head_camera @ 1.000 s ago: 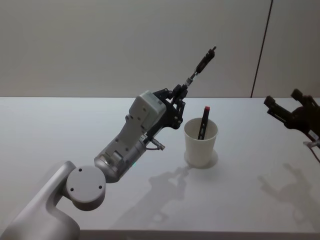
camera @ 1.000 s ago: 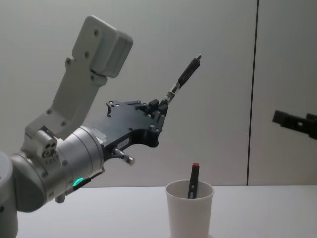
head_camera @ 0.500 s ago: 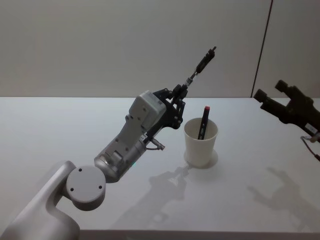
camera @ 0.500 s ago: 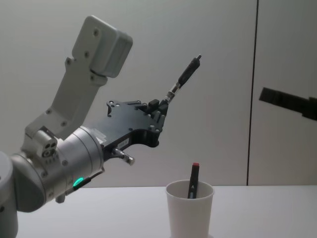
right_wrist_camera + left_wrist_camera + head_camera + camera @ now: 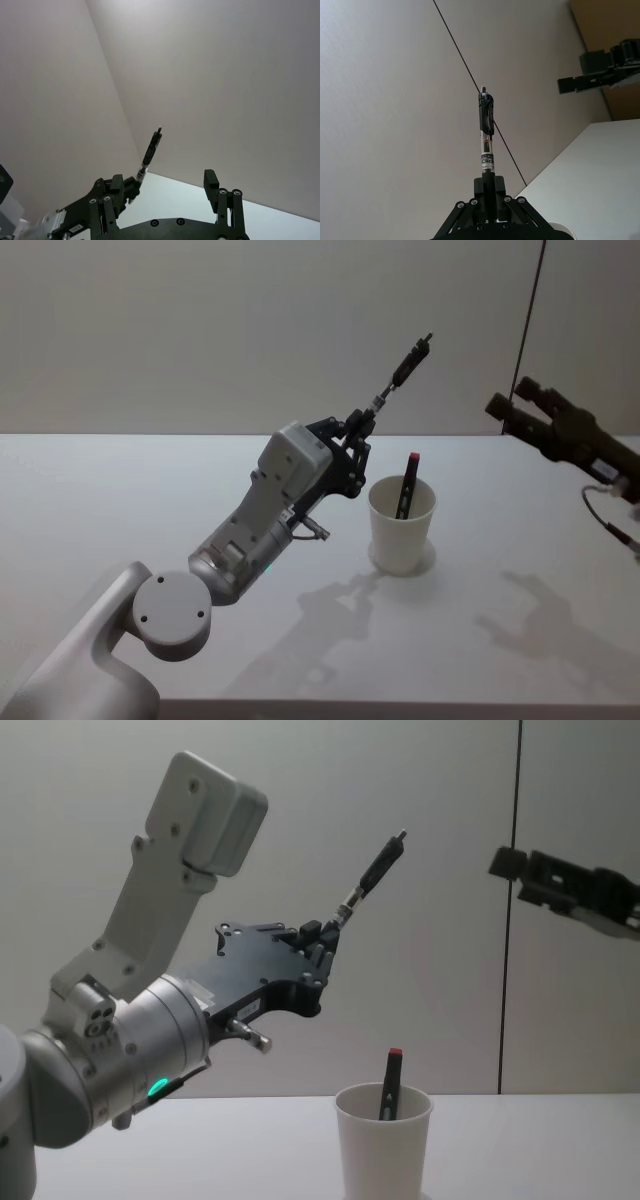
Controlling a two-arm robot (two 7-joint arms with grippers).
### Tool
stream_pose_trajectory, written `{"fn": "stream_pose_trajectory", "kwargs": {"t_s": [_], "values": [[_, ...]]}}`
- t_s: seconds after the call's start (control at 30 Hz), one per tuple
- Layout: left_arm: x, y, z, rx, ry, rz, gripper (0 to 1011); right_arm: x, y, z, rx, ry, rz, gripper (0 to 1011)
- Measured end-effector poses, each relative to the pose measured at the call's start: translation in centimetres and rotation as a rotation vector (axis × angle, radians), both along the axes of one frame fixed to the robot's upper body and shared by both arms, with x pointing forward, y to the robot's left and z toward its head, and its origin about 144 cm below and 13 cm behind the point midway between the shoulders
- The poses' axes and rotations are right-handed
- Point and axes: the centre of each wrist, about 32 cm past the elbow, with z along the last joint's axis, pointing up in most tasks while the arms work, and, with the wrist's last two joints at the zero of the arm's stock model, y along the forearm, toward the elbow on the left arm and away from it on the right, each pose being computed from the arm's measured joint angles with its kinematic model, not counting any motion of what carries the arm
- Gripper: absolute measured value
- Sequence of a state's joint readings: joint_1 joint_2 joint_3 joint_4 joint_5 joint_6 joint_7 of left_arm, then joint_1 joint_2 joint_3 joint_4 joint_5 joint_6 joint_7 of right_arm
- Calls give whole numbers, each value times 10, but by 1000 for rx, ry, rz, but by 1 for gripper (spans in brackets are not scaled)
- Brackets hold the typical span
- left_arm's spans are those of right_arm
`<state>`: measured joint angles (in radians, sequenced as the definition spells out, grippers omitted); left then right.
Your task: Place the pen into the pen holder.
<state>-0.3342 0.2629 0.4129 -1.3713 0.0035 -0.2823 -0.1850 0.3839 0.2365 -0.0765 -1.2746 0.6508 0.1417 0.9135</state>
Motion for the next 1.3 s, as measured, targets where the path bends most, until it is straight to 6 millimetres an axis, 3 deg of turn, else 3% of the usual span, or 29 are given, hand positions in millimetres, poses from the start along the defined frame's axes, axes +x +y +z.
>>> {"fn": "stream_pose_trajectory", "kwargs": {"t_s": [0.53,1.3], "values": [[0,0,0,0,0,0,126,24,18,8,69,29,70,1001],[0,0,0,0,0,0,126,20,52,22,75,107,-22,1001]]}}
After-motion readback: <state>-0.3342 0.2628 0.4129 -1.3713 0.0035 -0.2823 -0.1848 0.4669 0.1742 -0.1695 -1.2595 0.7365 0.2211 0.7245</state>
